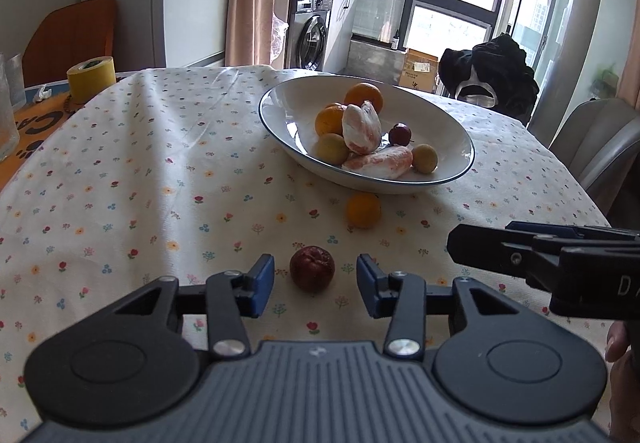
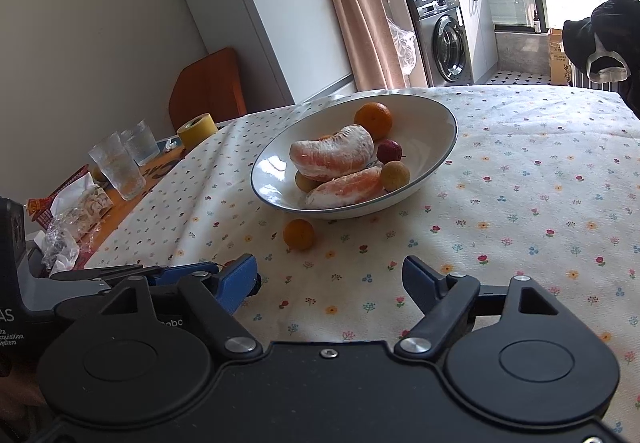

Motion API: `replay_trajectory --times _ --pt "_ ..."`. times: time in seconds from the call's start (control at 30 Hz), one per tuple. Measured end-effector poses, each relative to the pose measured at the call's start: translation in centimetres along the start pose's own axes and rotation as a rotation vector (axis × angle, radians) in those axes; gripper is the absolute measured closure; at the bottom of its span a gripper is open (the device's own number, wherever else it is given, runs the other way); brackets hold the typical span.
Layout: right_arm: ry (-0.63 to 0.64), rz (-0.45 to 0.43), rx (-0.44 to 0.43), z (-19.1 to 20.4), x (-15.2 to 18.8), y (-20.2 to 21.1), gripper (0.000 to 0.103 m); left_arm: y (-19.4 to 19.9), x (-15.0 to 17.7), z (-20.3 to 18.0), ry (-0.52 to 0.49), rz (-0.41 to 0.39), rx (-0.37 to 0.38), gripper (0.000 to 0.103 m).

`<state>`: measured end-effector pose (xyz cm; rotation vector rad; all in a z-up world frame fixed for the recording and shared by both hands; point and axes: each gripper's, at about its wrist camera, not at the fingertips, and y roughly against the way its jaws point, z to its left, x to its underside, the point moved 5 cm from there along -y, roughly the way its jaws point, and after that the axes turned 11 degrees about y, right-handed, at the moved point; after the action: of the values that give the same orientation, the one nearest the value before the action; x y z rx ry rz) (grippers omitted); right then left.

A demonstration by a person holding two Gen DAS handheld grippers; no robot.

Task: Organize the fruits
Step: 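Grasp the dark red date with the left gripper while the right gripper grasps the small mandarin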

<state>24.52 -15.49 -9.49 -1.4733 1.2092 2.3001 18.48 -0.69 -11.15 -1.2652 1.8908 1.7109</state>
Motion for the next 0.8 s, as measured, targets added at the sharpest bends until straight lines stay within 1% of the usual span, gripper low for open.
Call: replay_trajectory --times 0.03,0.17,0.2,0.3,0.43,0.5,0.57,0.8 --pt "0.002 0.002 -0.001 0.0 -0.1 -0.2 0.024 -0.1 0.1 0.1 0.002 0.006 0.003 0.067" --pt "0.005 0.009 0.000 0.2 -0.4 -0.8 0.025 -0.3 0.1 0.1 -0.002 0.000 -0.001 0.075" --pt "0.008 0.012 0.000 0.3 -0.4 -1.1 0.025 -0.3 0.0 0.2 -0.002 0.002 -0.001 0.080" --pt "0.017 0.019 -0.001 0.6 -0.6 -1.6 0.027 -0.2 -0.1 0.5 0.014 0.006 0.014 0.080" --pt "0.030 0.032 0.000 1.1 -0.8 -2.6 0.030 0.3 -0.4 1.1 0.031 -0.002 0.015 0.080" --pt "0.036 0.041 0.000 1.3 -1.0 -3.0 0.035 0.6 -0.6 1.5 0.044 -0.009 0.015 0.080" --pt "0.045 0.047 0.001 1.5 -1.2 -3.4 0.037 1.0 -0.9 2.0 0.054 -0.017 0.012 0.080" --pt "0.070 0.063 0.009 2.7 -1.6 -4.8 0.040 1.8 -1.5 4.1 0.092 -0.036 0.001 0.080"
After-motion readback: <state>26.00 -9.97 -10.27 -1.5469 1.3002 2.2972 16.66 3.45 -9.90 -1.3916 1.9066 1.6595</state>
